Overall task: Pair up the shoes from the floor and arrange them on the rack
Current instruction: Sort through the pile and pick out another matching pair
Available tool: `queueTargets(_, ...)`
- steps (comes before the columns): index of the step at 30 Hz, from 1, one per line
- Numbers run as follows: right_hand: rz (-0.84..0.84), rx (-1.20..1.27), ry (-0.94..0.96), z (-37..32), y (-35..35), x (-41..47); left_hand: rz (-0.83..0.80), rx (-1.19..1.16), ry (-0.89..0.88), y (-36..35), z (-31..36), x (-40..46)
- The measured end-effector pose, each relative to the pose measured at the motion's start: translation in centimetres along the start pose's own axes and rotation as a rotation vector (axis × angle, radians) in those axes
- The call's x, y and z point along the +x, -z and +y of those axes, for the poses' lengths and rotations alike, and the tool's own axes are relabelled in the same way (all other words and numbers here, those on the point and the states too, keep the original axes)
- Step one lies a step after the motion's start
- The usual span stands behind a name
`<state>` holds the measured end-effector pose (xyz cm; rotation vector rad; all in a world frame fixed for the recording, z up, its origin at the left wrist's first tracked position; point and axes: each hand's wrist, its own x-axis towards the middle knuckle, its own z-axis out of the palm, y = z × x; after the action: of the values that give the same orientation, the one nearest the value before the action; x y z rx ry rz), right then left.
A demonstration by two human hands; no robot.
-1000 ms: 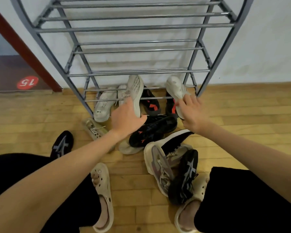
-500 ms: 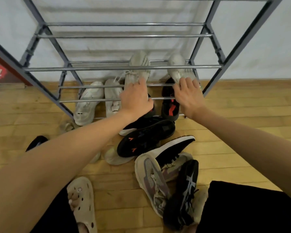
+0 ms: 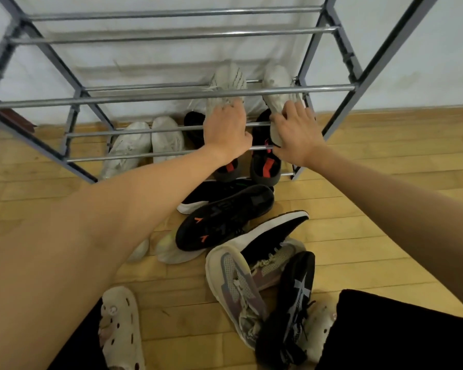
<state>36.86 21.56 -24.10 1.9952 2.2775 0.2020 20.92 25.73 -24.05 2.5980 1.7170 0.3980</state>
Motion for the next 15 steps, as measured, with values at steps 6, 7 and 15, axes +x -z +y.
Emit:
queueTargets(6, 0.018, 0.153, -0.02, -1.6, -0.5, -2.3, -0.078, -0.134, -0.017, -0.9, 0.0, -0.5)
queueTargets(7, 0.028, 0.161, -0.034, -2.0, -0.4, -2.9, -0.086, -0.141, -0.036, -0.7, -0.1, -0.9)
queueTargets(15, 0.14, 0.235, 0.02, -7.0, -1.1, -8.5, -0.026, -0.21, -0.012, 1.4, -3.1, -10.2)
